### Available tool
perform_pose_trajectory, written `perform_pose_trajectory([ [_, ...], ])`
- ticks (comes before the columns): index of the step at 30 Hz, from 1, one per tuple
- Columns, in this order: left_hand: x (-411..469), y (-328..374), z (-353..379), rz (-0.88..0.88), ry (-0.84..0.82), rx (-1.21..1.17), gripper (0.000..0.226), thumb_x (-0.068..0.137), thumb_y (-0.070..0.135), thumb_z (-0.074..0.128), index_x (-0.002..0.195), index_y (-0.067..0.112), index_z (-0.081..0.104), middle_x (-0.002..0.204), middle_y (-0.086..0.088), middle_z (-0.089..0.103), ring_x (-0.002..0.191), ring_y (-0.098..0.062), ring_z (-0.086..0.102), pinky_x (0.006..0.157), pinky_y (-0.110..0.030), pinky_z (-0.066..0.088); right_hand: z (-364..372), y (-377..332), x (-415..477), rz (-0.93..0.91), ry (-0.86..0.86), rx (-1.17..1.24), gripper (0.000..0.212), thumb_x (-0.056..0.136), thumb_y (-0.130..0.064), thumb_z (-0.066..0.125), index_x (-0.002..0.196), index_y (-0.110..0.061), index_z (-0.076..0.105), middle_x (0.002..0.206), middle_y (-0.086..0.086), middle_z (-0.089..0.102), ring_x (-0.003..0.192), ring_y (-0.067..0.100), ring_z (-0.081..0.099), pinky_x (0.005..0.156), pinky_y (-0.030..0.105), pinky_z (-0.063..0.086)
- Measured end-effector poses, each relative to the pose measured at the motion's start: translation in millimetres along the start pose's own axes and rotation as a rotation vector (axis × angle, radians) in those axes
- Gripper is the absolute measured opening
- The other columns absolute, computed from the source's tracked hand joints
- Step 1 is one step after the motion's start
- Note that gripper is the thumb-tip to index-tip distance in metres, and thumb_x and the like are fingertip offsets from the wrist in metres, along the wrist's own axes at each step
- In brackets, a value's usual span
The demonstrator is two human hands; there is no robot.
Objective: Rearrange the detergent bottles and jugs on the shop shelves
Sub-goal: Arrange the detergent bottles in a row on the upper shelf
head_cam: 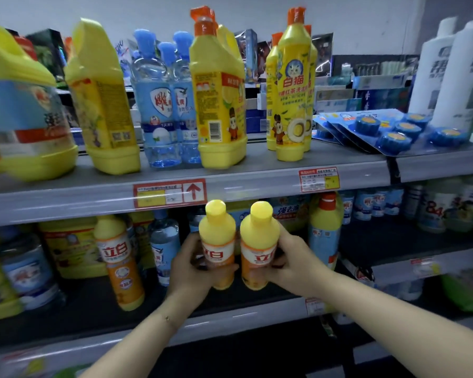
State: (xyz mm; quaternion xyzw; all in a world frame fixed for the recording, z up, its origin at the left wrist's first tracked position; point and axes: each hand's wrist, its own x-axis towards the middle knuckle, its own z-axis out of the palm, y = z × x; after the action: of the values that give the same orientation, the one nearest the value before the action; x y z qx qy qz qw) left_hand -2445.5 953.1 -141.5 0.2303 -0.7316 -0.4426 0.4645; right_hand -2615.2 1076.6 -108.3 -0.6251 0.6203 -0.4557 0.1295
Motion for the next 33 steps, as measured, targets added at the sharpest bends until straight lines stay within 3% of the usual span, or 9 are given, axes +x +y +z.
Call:
perform_pose_trajectory([
  [4,-9,40,-32,0.133,0.036,0.024,0.059,0.056,0.016,0.088,0.108,0.021,0.061,0.105,0.011,0.071,0.099,-0.007,0.067,0.079,-0.019,0.054,-1,-42,13,-0.181,0.006,0.091,0.065,0.072,-0.020,0.083,0.125,-0.031,0.048,0.110,-0.019,0.066,0.105,0.004,0.064,0.078,0.020,0.054],
  [9,-14,81,-80,0.219,0.181,0.078,0.058,0.056,0.016,0.091,0.107,0.018,0.064,0.100,0.002,0.074,0.093,-0.019,0.071,0.077,-0.037,0.059,19,-90,38,-0.353,0.025,0.264,0.063,0.071,-0.020,0.083,0.124,-0.010,0.052,0.115,0.000,0.068,0.110,0.021,0.064,0.087,0.039,0.056],
  [15,-8,139,-157,0.296,0.443,0.184,0.054,0.058,0.039,0.088,0.103,0.018,0.065,0.093,0.000,0.074,0.085,-0.024,0.070,0.073,-0.047,0.059,51,-176,77,-0.494,0.094,0.361,0.052,0.069,-0.024,0.085,0.110,-0.011,0.056,0.098,0.000,0.070,0.091,0.016,0.070,0.069,0.032,0.057],
  [17,-2,152,-188,0.300,0.541,0.199,0.054,0.057,0.042,0.085,0.101,0.017,0.065,0.093,-0.001,0.074,0.085,-0.028,0.069,0.073,-0.051,0.058,65,-206,93,-0.521,0.139,0.350,0.052,0.067,-0.031,0.085,0.108,-0.014,0.058,0.095,0.001,0.071,0.085,0.016,0.070,0.065,0.039,0.059],
  [19,2,164,-219,0.300,0.615,0.210,0.056,0.056,0.045,0.084,0.100,0.018,0.064,0.094,-0.002,0.073,0.085,-0.026,0.070,0.073,-0.049,0.058,81,-232,110,-0.536,0.184,0.333,0.051,0.066,-0.038,0.083,0.105,-0.016,0.059,0.091,0.000,0.072,0.081,0.017,0.070,0.065,0.046,0.058],
  [25,17,183,-319,0.313,0.788,0.313,0.060,0.054,0.052,0.084,0.102,0.023,0.064,0.094,-0.001,0.071,0.086,-0.025,0.069,0.066,-0.052,0.058,140,-298,163,-0.482,0.308,0.298,0.049,0.067,-0.044,0.081,0.104,-0.023,0.057,0.087,-0.009,0.071,0.077,0.008,0.069,0.071,0.042,0.058],
  [29,36,185,-360,0.321,0.784,0.399,0.054,0.058,0.050,0.085,0.100,0.025,0.062,0.090,0.009,0.068,0.084,-0.016,0.067,0.072,-0.044,0.059,189,-325,198,-0.431,0.407,0.140,0.063,0.073,-0.046,0.077,0.121,-0.020,0.044,0.098,-0.008,0.069,0.085,0.013,0.068,0.077,0.043,0.056],
  [33,56,177,-382,0.307,0.733,0.441,0.051,0.066,0.047,0.082,0.104,0.024,0.058,0.082,0.021,0.059,0.075,0.004,0.058,0.067,-0.018,0.053,230,-330,225,-0.443,0.512,-0.107,0.070,0.087,-0.046,0.063,0.135,-0.015,0.023,0.111,0.006,0.066,0.089,0.028,0.067,0.069,0.038,0.052],
])
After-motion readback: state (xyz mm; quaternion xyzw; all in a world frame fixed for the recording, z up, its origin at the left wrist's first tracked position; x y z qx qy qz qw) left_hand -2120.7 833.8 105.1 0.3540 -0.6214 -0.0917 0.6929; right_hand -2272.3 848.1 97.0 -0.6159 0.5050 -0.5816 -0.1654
